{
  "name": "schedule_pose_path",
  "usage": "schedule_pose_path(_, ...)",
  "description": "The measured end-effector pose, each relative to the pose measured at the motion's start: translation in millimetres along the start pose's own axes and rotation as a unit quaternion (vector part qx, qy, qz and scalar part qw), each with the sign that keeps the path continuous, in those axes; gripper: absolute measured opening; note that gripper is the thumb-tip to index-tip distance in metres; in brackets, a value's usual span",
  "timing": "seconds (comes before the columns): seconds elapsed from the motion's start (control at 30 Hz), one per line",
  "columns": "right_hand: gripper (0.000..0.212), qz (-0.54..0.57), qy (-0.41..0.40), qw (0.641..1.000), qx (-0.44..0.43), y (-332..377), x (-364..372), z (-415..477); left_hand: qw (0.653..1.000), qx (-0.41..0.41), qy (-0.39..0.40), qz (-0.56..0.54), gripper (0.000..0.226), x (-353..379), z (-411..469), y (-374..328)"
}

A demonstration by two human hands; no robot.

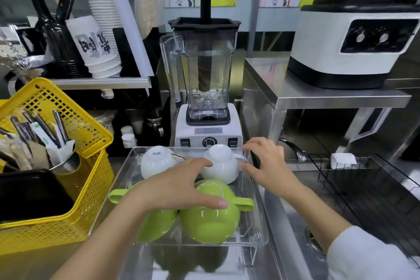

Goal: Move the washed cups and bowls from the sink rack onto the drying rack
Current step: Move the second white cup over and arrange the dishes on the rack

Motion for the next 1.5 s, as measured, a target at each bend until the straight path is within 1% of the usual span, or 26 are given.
schedule_pose_path(0.03,0.029,0.039,0.005,0.999,-0.018,8,-6,-4,1.000,-0.004,0.023,0.007,0.099,5,-4,4)
schedule_pose_path(0.07,0.029,0.084,0.033,0.995,-0.038,17,-9,-9,0.999,-0.003,0.040,0.021,0.106,10,-8,9)
schedule_pose_path(0.1,0.032,0.115,0.079,0.988,-0.059,26,-8,-17,0.998,-0.001,0.049,0.044,0.111,14,-10,12)
schedule_pose_path(0.17,0.046,0.115,0.201,0.969,-0.086,41,2,-36,0.996,0.000,0.039,0.085,0.115,19,-12,16)
schedule_pose_path(0.2,0.052,0.094,0.246,0.961,-0.087,42,7,-44,0.995,0.001,0.023,0.095,0.113,19,-12,16)
schedule_pose_path(0.23,0.050,0.075,0.270,0.956,-0.085,40,11,-49,0.995,0.004,0.003,0.098,0.109,19,-11,15)
schedule_pose_path(0.33,0.020,0.059,0.261,0.961,-0.069,32,12,-51,0.994,0.021,-0.042,0.094,0.098,16,-9,8)
schedule_pose_path(0.4,0.009,0.057,0.260,0.962,-0.064,31,13,-52,0.993,0.029,-0.058,0.096,0.096,15,-9,8)
schedule_pose_path(0.43,0.009,0.055,0.264,0.961,-0.061,31,14,-53,0.992,0.032,-0.062,0.102,0.096,15,-9,9)
schedule_pose_path(0.53,0.020,0.046,0.278,0.958,-0.053,31,18,-55,0.989,0.043,-0.071,0.120,0.095,17,-9,11)
schedule_pose_path(0.57,0.019,0.049,0.278,0.958,-0.053,33,17,-55,0.990,0.052,-0.073,0.113,0.094,17,-11,10)
schedule_pose_path(0.6,0.018,0.057,0.275,0.959,-0.050,34,16,-54,0.992,0.060,-0.079,0.082,0.093,14,-13,10)
schedule_pose_path(0.63,0.023,0.071,0.263,0.961,-0.044,35,12,-51,0.993,0.065,-0.098,0.029,0.088,6,-17,12)
schedule_pose_path(0.67,0.030,0.086,0.249,0.964,-0.038,36,7,-46,0.988,0.064,-0.134,-0.027,0.081,-7,-22,17)
schedule_pose_path(0.7,0.029,0.099,0.228,0.968,-0.034,39,1,-40,0.977,0.061,-0.192,-0.071,0.071,-25,-28,24)
schedule_pose_path(0.77,0.016,0.113,0.185,0.975,-0.037,49,-9,-22,0.943,0.036,-0.311,-0.115,0.054,-62,-40,49)
schedule_pose_path(0.8,0.009,0.114,0.173,0.978,-0.039,56,-12,-13,0.931,0.011,-0.342,-0.124,0.049,-75,-42,64)
schedule_pose_path(0.83,0.004,0.111,0.169,0.978,-0.043,65,-12,-4,0.927,-0.018,-0.356,-0.121,0.048,-84,-42,78)
schedule_pose_path(0.93,0.011,0.072,0.186,0.978,-0.066,91,6,23,0.939,-0.094,-0.322,-0.078,0.056,-88,-30,112)
schedule_pose_path(1.03,0.018,-0.005,0.213,0.973,-0.087,110,39,48,0.952,-0.120,-0.268,-0.084,0.071,-77,-18,128)
schedule_pose_path(1.1,0.019,-0.062,0.219,0.970,-0.084,113,60,61,0.956,-0.127,-0.249,-0.087,0.074,-69,-12,129)
schedule_pose_path(1.2,0.035,-0.102,0.233,0.965,-0.067,110,86,72,0.953,-0.138,-0.254,-0.088,0.070,-62,-9,131)
schedule_pose_path(1.23,0.034,-0.108,0.241,0.962,-0.064,108,92,72,0.951,-0.139,-0.261,-0.094,0.067,-61,-10,133)
schedule_pose_path(1.3,0.023,-0.118,0.241,0.960,-0.076,111,100,73,0.947,-0.130,-0.268,-0.119,0.062,-60,-10,140)
schedule_pose_path(1.43,0.027,-0.123,0.225,0.963,-0.080,113,101,72,0.951,-0.097,-0.256,-0.142,0.052,-56,-9,143)
schedule_pose_path(1.5,0.031,-0.124,0.213,0.966,-0.075,116,94,69,0.947,-0.094,-0.284,-0.114,0.052,-60,-12,141)
Point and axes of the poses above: each hand's wrist, its own z-axis towards the middle knuckle, its own x-axis out of the palm, y = z × x, the point moved 9 cm from there along z, towards the middle knuckle, and after that the axes turned 3 degrees about y, right-handed, at the moved point
